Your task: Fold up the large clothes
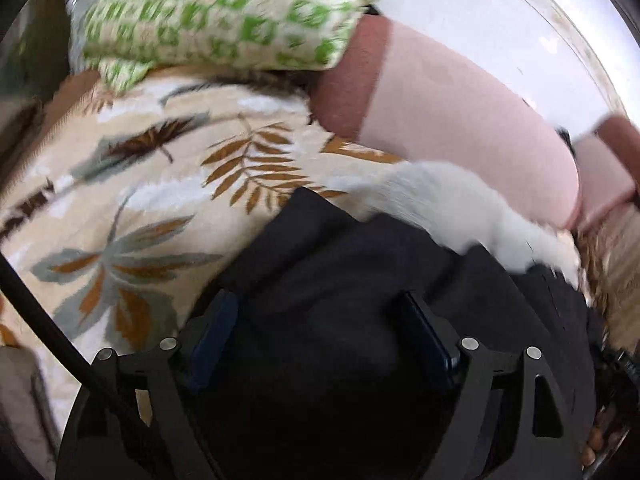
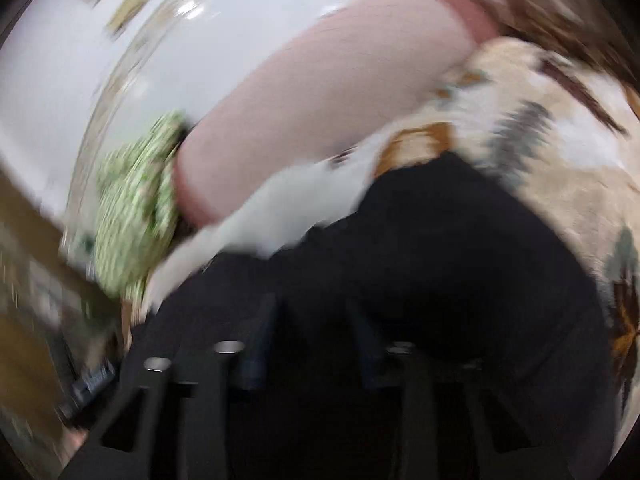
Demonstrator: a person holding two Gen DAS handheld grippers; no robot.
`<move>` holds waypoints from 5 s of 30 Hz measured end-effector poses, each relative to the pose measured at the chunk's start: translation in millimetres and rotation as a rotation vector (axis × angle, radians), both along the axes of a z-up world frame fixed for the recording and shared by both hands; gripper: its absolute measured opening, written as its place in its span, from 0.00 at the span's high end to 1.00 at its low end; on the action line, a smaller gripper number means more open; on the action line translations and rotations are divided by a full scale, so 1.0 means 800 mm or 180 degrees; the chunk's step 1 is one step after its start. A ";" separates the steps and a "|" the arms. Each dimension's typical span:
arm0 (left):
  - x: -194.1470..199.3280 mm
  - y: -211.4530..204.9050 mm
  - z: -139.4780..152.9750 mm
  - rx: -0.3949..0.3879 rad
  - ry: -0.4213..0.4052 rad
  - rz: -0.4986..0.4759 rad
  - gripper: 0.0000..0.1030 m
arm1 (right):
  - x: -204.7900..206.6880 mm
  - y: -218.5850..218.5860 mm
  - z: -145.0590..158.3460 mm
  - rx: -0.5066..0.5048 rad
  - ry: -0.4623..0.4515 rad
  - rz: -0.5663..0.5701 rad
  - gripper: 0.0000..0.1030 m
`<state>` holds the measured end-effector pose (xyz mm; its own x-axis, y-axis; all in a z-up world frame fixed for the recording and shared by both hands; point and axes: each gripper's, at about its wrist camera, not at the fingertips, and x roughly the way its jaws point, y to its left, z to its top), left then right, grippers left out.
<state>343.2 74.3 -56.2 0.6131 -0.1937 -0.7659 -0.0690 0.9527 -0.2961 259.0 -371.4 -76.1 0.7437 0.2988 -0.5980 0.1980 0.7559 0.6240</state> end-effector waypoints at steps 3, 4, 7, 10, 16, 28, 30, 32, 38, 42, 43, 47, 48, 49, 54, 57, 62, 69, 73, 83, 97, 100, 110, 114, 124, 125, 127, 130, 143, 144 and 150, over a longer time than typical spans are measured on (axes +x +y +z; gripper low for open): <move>0.013 0.024 -0.020 -0.0385 0.0107 0.0112 0.15 | -0.008 -0.042 -0.003 -0.0088 0.0112 -0.0452 0.84; 0.013 0.030 -0.020 -0.0472 0.0110 0.0157 0.15 | -0.014 -0.055 -0.005 -0.0066 0.0126 -0.0595 0.84; -0.004 0.031 0.000 -0.0212 -0.0021 0.0325 0.15 | -0.040 -0.084 0.004 -0.0190 0.0199 -0.1108 0.73; -0.039 0.021 0.044 0.0355 -0.0330 0.0525 0.15 | -0.066 -0.080 0.038 -0.0509 0.0128 -0.1284 0.52; -0.166 -0.008 0.139 0.1135 -0.1176 0.0653 0.07 | -0.132 -0.025 0.114 -0.0683 -0.0374 -0.1140 0.36; -0.370 -0.028 0.124 0.0481 -0.1369 -0.0208 0.00 | -0.274 0.160 0.144 -0.1508 -0.0842 -0.0381 0.11; -0.378 -0.037 0.112 0.0616 -0.1346 -0.0159 0.00 | -0.292 0.188 0.122 -0.1796 -0.0744 -0.0250 0.11; -0.385 -0.043 0.102 0.0713 -0.1332 -0.0133 0.00 | -0.303 0.202 0.105 -0.1983 -0.0718 -0.0210 0.11; -0.397 -0.051 0.076 0.0884 -0.1259 -0.0105 0.00 | -0.309 0.215 0.080 -0.2212 -0.0611 -0.0225 0.11; -0.393 -0.053 0.058 0.1004 -0.1148 -0.0042 0.00 | -0.303 0.213 0.073 -0.2183 -0.0535 -0.0270 0.11; -0.391 -0.054 0.054 0.1056 -0.1127 -0.0032 0.00 | -0.300 0.211 0.071 -0.2165 -0.0506 -0.0280 0.11; -0.388 -0.059 0.050 0.1129 -0.1057 -0.0013 0.00 | -0.292 0.210 0.064 -0.2089 -0.0418 -0.0241 0.11; -0.388 -0.058 0.050 0.1113 -0.1042 -0.0008 0.00 | -0.290 0.210 0.063 -0.2080 -0.0402 -0.0233 0.11; -0.388 -0.058 0.050 0.1084 -0.1021 -0.0008 0.00 | -0.290 0.211 0.063 -0.2079 -0.0400 -0.0230 0.11; -0.391 -0.055 0.054 0.1001 -0.0991 0.0012 0.00 | -0.288 0.216 0.063 -0.2137 -0.0412 -0.0218 0.11; -0.390 -0.054 0.054 0.0961 -0.0943 0.0019 0.00 | -0.287 0.220 0.062 -0.2152 -0.0384 -0.0180 0.11; -0.387 -0.054 0.050 0.0873 -0.0842 -0.0059 0.00 | -0.285 0.227 0.059 -0.2232 -0.0379 -0.0098 0.11; -0.385 -0.057 0.045 0.0890 -0.0774 -0.0079 0.00 | -0.282 0.235 0.056 -0.2288 -0.0356 -0.0034 0.11; -0.385 -0.057 0.045 0.0899 -0.0771 -0.0069 0.00 | -0.282 0.234 0.055 -0.2286 -0.0334 -0.0047 0.11; -0.381 -0.054 0.040 0.0876 -0.0714 -0.0099 0.00 | -0.281 0.234 0.051 -0.2312 -0.0278 -0.0066 0.11; -0.377 -0.052 0.032 0.0847 -0.0666 -0.0103 0.00 | -0.276 0.234 0.045 -0.2385 -0.0214 -0.0050 0.11; -0.378 -0.051 0.032 0.0842 -0.0666 -0.0108 0.00 | -0.277 0.236 0.045 -0.2425 -0.0226 -0.0049 0.11; -0.377 -0.050 0.029 0.0812 -0.0633 -0.0116 0.00 | -0.276 0.242 0.045 -0.2519 -0.0236 -0.0042 0.10; -0.377 -0.049 0.029 0.0815 -0.0643 -0.0121 0.00 | -0.277 0.242 0.044 -0.2526 -0.0232 -0.0050 0.10; -0.376 -0.052 0.029 0.0814 -0.0644 -0.0121 0.00 | -0.278 0.242 0.047 -0.2543 -0.0251 -0.0074 0.10; -0.377 -0.052 0.029 0.0816 -0.0645 -0.0122 0.00 | -0.279 0.241 0.047 -0.2547 -0.0257 -0.0083 0.10; -0.376 -0.051 0.028 0.0814 -0.0637 -0.0126 0.00 | -0.280 0.240 0.048 -0.2546 -0.0268 -0.0100 0.10; -0.377 -0.052 0.029 0.0817 -0.0639 -0.0128 0.00 | -0.281 0.238 0.049 -0.2546 -0.0278 -0.0124 0.10; -0.377 -0.054 0.029 0.0770 -0.0636 -0.0151 0.00 | -0.282 0.237 0.052 -0.2587 -0.0316 -0.0160 0.08; -0.377 -0.053 0.029 0.0776 -0.0637 -0.0149 0.00 | -0.281 0.237 0.053 -0.2594 -0.0313 -0.0160 0.08; -0.378 -0.054 0.031 0.0791 -0.0655 -0.0135 0.00 | -0.280 0.235 0.052 -0.2659 -0.0270 -0.0205 0.08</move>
